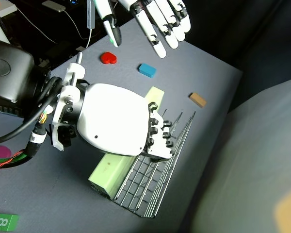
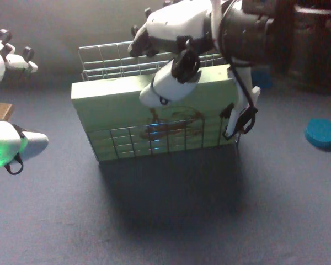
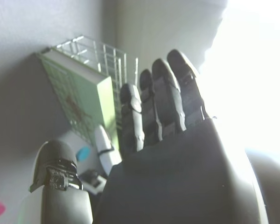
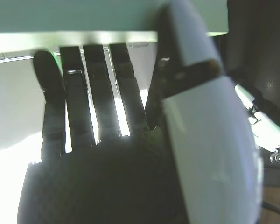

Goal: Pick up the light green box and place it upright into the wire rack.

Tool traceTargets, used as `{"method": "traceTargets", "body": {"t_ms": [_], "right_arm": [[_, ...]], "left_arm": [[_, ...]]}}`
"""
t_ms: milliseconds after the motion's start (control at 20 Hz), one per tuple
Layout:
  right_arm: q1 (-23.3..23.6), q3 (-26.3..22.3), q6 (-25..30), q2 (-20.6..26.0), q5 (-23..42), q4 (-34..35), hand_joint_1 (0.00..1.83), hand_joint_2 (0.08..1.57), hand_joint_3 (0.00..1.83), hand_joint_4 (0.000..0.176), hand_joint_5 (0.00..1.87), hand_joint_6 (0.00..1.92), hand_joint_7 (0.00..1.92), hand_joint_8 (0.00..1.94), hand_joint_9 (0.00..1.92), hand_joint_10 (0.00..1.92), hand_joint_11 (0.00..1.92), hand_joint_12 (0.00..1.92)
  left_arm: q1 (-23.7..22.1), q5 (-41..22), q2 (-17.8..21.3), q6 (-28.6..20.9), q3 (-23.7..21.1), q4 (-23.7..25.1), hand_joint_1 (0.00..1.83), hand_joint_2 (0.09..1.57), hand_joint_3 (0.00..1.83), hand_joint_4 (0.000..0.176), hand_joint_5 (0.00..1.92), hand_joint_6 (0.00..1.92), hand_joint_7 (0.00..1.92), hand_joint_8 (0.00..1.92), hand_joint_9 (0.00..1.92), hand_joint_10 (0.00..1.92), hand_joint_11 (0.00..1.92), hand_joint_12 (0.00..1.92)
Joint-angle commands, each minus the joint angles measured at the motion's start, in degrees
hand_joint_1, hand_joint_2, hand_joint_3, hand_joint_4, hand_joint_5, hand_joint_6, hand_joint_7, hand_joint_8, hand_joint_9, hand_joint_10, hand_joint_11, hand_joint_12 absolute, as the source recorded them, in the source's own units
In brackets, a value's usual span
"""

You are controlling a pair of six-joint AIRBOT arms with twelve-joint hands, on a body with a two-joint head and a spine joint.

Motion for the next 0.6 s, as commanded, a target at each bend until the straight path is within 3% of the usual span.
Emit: {"method": "traceTargets", "body": {"t_ms": [0, 250, 550], "right_arm": [[1.7, -0.8, 0.3, 0.6, -2.0, -2.7, 0.69, 1.05, 0.00, 0.000, 0.36, 0.00, 0.44, 0.00, 0.37, 0.05, 0.00, 1.27], [6.9, -9.1, -1.0, 7.5, -1.1, -2.6, 0.68, 1.01, 0.00, 0.000, 0.35, 0.00, 0.43, 0.00, 0.36, 0.03, 0.00, 1.27], [9.2, -25.2, -7.2, 18.7, 4.8, -2.7, 0.69, 1.01, 0.00, 0.000, 0.38, 0.01, 0.45, 0.01, 0.39, 0.03, 0.02, 1.29]], "left_arm": [[-0.7, -1.4, -0.5, -0.1, -0.2, 4.8, 0.14, 1.18, 0.00, 0.054, 0.30, 0.00, 0.25, 0.00, 0.23, 0.00, 0.00, 0.64], [-0.7, -0.3, -2.9, -1.2, -0.3, 4.8, 0.14, 1.19, 0.00, 0.054, 0.30, 0.00, 0.25, 0.00, 0.23, 0.00, 0.00, 0.64], [-0.4, 0.9, -4.1, -2.1, -1.0, 4.8, 0.14, 1.19, 0.00, 0.054, 0.30, 0.00, 0.25, 0.00, 0.23, 0.00, 0.00, 0.63]]}}
